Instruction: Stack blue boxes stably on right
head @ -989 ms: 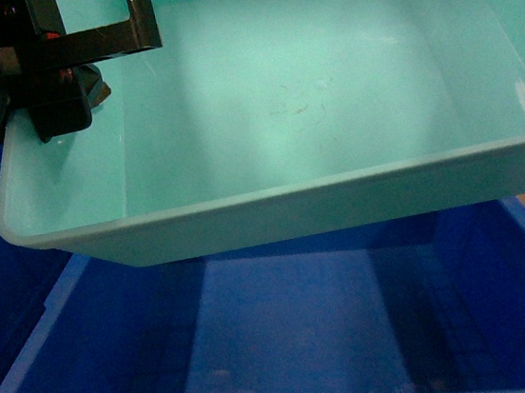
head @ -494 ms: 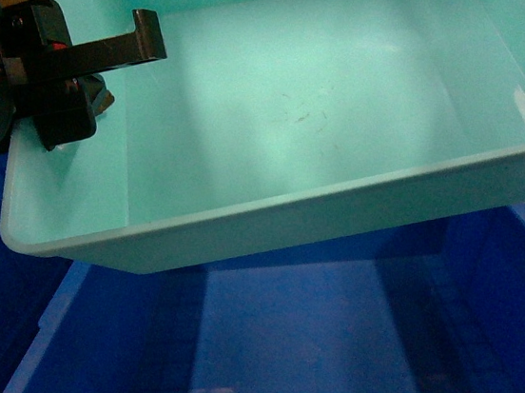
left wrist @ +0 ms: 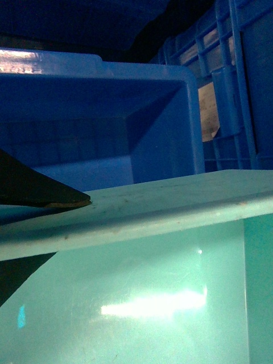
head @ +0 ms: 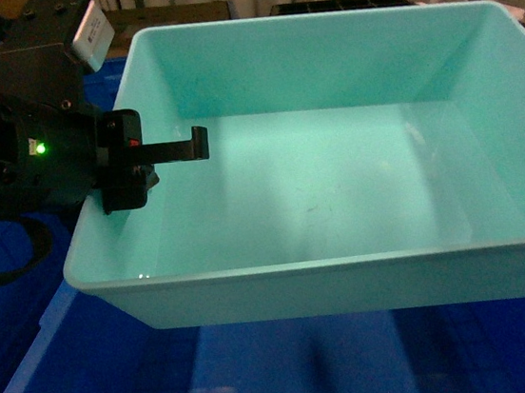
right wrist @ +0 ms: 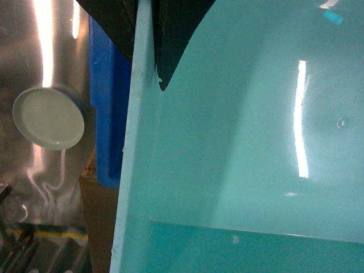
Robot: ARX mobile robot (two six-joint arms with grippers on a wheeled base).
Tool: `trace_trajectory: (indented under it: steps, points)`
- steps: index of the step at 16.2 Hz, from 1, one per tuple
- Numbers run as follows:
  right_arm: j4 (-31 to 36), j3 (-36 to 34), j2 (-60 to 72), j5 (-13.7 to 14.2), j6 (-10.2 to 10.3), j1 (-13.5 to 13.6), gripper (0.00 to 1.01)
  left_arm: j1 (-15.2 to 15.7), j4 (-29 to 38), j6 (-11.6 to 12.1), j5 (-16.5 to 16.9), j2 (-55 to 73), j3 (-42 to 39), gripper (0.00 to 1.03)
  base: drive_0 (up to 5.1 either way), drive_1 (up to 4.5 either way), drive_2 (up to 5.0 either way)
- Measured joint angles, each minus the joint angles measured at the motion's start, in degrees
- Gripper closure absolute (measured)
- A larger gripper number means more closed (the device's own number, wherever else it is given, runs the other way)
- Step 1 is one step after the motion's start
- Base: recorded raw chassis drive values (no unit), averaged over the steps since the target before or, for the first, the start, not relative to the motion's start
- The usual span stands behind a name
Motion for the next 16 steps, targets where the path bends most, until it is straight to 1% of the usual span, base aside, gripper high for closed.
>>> trace_trajectory:
  steps: [2, 4, 6, 7, 8, 10, 13, 16]
  points:
    - [0.0, 1.95, 3.69, -0.24, 0.85, -0.35, 0.99, 0.42, -0.9, 1.79, 0.22, 4.0, 3.63, 0.98, 0.0, 0.0, 0.0]
    - [0.11, 3.04, 6.62, -0.33, 1.05, -0.24, 0.99, 1.01, -1.92, 1.92, 0.44, 7.28, 5.05, 0.98, 0.0, 0.0, 0.0]
    - [-0.63, 3.39, 9.35, -0.31, 1.22, 0.57, 0.99, 1.51, -3.28, 1.84, -0.2, 9.35, 5.29, 0.98, 0.0, 0.0, 0.0]
    - [-0.61, 3.54, 10.43, -0.44, 1.25, 0.79, 0.99, 1.7, -3.98, 1.38, -0.2, 9.81, 5.29, 0.98, 0.0, 0.0, 0.0]
    - [-0.35, 3.56, 11.45, -0.28, 1.64, 0.94, 0.99, 2.03, -2.93, 1.29, 0.17, 10.64, 5.29, 0.98, 0.0, 0.0, 0.0]
    - [1.09, 3.56, 12.76, 0.11, 1.62, 1.36, 0.99, 2.58, -2.19, 0.68, 1.03, 12.35, 5.16, 0.98, 0.0, 0.0, 0.0]
    - [1.36, 3.48, 14.47, 0.28, 1.62, 1.64, 0.99, 3.13, -1.7, 0.35, 1.95, 14.14, 4.72, 0.98, 0.0, 0.0, 0.0]
    - [2.05, 3.17, 15.17, 0.35, 1.62, 1.68, 0.99, 3.28, -1.29, 0.13, 2.08, 15.04, 4.33, 0.98, 0.0, 0.0, 0.0]
